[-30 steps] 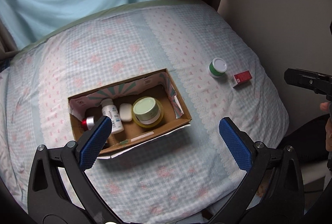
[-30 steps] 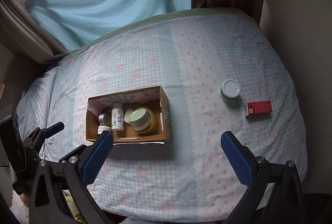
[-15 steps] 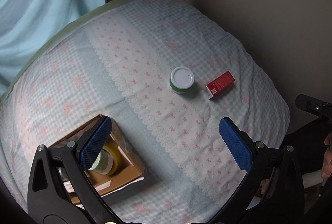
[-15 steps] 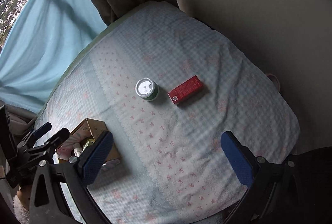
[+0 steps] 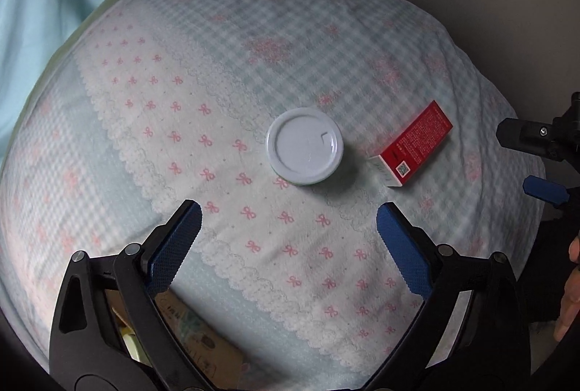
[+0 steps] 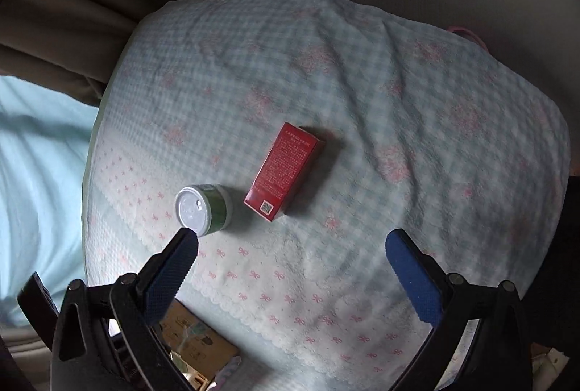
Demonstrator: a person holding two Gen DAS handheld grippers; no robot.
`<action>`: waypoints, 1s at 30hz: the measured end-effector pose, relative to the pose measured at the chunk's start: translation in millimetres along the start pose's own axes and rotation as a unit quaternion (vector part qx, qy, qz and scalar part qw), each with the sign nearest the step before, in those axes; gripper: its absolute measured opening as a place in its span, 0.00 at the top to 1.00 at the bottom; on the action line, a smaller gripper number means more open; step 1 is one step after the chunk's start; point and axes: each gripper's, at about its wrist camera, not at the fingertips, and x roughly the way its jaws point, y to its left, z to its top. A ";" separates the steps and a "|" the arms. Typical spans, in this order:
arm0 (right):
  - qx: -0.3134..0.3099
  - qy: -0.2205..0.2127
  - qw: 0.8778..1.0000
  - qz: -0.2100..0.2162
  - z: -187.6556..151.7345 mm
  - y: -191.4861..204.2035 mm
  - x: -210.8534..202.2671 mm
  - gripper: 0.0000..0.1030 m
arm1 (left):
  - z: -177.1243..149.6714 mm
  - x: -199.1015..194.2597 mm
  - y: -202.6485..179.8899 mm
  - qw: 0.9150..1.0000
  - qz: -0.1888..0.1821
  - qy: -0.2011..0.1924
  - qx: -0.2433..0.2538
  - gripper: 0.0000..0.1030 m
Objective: Organize rigid objects
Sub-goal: 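Move both grippers from the box toward the white-lidded green jar and red box, then grasp the white-lidded green jar with the left gripper while the right gripper grasps the red box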
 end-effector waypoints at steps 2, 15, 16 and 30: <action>0.028 0.005 1.000 -0.007 7.6 3.0 21.1 0.00 | 4.1 17.1 0.6 1.000 -0.001 0.000 -0.002 0.06; 0.129 0.049 0.989 -0.055 46.6 16.9 117.9 0.32 | 24.0 102.4 -6.1 1.000 0.006 -0.009 0.002 0.10; 0.140 0.056 0.987 -0.055 47.4 15.5 122.7 0.36 | 25.2 106.6 -6.8 1.000 0.007 -0.008 0.004 0.16; 0.234 0.088 0.968 -0.027 53.0 -30.5 130.5 0.62 | 30.6 123.8 -17.4 1.000 0.009 0.001 0.013 0.34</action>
